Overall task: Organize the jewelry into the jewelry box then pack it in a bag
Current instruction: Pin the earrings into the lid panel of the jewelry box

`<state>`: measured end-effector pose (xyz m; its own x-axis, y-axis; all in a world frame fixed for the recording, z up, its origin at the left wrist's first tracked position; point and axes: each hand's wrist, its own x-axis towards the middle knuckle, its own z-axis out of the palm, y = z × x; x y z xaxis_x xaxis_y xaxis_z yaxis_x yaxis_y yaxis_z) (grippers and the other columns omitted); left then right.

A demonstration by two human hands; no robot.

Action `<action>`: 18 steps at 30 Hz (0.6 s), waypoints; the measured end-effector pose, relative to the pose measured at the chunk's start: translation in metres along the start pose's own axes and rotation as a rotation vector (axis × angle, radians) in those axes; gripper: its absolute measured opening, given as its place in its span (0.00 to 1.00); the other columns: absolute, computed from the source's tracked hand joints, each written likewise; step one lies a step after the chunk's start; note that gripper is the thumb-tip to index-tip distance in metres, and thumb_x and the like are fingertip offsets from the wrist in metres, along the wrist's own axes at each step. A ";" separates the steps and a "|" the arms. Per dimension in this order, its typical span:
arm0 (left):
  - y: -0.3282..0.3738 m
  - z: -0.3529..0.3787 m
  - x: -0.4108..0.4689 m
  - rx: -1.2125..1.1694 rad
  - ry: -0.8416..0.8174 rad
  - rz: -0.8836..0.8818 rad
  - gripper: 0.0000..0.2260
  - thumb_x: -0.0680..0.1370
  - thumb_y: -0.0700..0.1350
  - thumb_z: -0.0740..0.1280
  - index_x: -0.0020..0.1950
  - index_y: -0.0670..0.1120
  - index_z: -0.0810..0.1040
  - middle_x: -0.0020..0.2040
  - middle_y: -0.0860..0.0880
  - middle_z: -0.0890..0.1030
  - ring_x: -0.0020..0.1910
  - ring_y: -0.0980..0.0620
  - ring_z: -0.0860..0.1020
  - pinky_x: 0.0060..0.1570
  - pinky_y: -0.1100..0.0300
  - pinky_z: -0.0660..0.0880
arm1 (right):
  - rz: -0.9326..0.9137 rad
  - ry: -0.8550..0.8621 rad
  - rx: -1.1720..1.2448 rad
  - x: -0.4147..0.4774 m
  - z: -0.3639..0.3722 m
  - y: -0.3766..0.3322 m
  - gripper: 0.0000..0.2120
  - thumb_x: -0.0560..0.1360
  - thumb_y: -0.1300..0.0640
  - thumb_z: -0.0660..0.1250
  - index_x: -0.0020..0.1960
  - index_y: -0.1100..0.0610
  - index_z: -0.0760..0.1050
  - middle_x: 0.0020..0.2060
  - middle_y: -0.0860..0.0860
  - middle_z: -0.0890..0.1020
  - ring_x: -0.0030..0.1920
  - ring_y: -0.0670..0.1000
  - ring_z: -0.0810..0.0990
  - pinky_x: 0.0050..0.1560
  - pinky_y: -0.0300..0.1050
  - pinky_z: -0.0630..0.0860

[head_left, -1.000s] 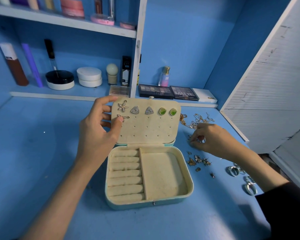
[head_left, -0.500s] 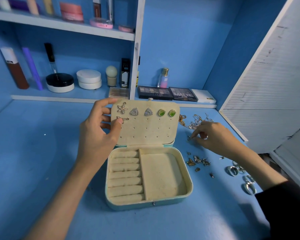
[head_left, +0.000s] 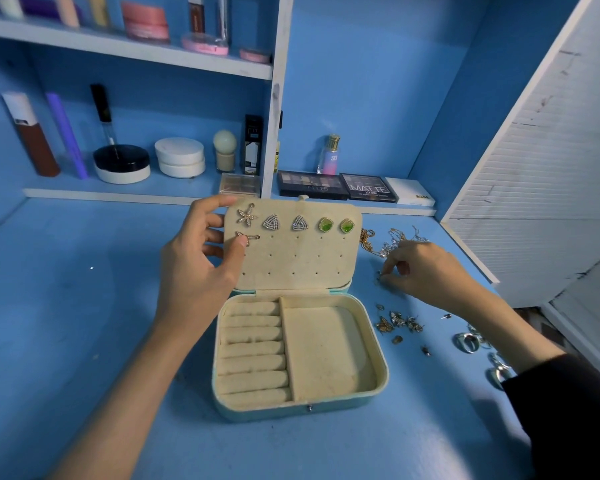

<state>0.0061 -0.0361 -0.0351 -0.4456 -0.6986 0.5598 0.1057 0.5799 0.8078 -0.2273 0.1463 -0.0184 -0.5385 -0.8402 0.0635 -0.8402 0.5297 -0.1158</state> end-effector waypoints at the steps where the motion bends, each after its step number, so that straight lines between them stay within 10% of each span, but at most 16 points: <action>1: 0.000 0.000 0.000 -0.002 0.001 0.000 0.16 0.72 0.43 0.66 0.58 0.54 0.72 0.48 0.57 0.81 0.44 0.55 0.80 0.42 0.57 0.79 | 0.003 0.000 -0.001 0.000 0.000 0.000 0.04 0.72 0.50 0.69 0.40 0.46 0.75 0.34 0.42 0.69 0.39 0.48 0.71 0.35 0.41 0.63; 18: -0.001 0.000 0.001 -0.016 -0.001 0.010 0.16 0.72 0.42 0.66 0.58 0.55 0.72 0.47 0.59 0.80 0.44 0.57 0.80 0.41 0.60 0.78 | -0.037 0.017 -0.010 -0.005 0.004 -0.010 0.03 0.73 0.52 0.68 0.43 0.50 0.80 0.38 0.45 0.74 0.41 0.49 0.73 0.33 0.41 0.67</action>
<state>0.0055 -0.0369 -0.0357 -0.4457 -0.6919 0.5680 0.1249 0.5802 0.8048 -0.2161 0.1444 -0.0215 -0.5079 -0.8573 0.0843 -0.8602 0.4995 -0.1028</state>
